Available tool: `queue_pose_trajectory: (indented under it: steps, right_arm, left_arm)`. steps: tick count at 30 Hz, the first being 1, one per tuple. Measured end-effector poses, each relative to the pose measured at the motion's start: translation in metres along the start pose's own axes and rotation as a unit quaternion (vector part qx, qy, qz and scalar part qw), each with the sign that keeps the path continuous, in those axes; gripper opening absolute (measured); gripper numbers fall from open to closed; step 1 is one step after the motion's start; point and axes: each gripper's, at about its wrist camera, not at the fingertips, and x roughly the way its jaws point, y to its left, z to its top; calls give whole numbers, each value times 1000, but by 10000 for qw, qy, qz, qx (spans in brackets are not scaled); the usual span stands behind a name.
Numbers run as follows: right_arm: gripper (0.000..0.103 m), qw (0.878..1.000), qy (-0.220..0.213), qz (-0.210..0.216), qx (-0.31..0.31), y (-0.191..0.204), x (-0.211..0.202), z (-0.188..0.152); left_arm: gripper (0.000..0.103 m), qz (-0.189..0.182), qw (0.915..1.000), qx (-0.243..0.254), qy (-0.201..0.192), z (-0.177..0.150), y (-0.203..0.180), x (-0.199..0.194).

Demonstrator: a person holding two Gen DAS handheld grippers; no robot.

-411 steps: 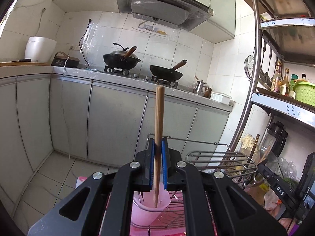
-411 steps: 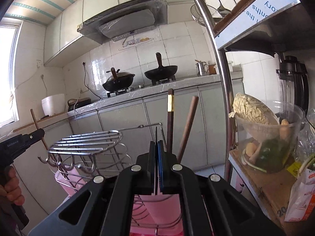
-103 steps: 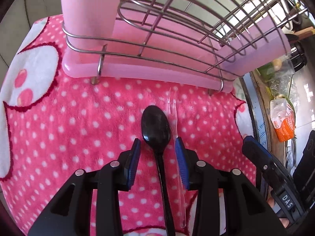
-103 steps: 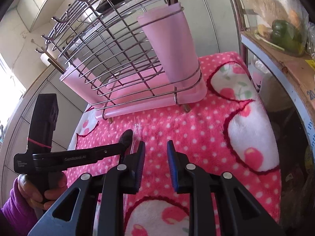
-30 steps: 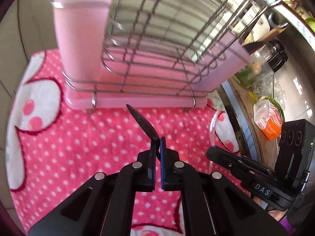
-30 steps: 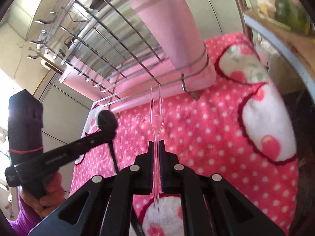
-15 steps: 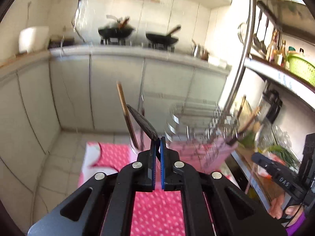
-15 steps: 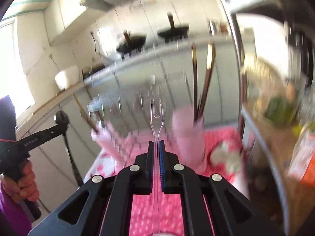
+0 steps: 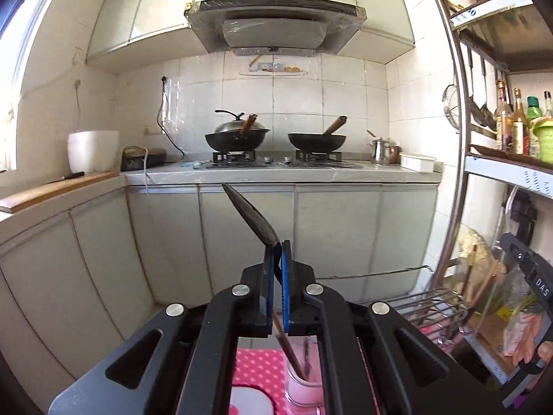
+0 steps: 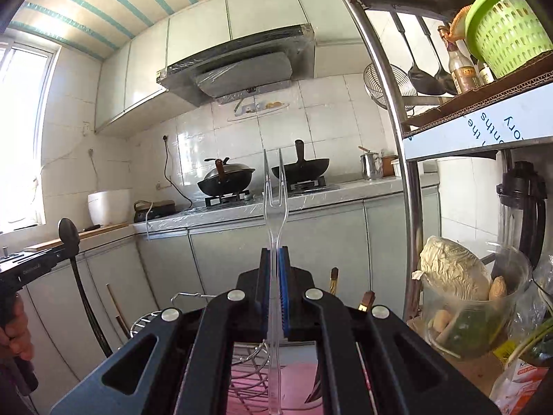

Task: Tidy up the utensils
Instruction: 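Lift the black spoon and clear fork and carry them over the pink cup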

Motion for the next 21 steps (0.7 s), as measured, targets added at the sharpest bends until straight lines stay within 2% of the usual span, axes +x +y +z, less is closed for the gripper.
queue_pose_trajectory:
  steps: [7, 13, 21]
  right_arm:
    - [5, 9994, -169, -193, -221, -2, 20, -14]
    - [5, 9988, -196, -233, -372, 2, 26, -28]
    - [5, 9991, 16, -244, -339, -2, 33, -49]
  left_arm:
    - [3, 273, 9990, 256, -225, -5, -4, 20]
    - [3, 672, 9907, 1081, -487, -25, -28, 32]
    - [3, 585, 9883, 1343, -423, -47, -40, 43]
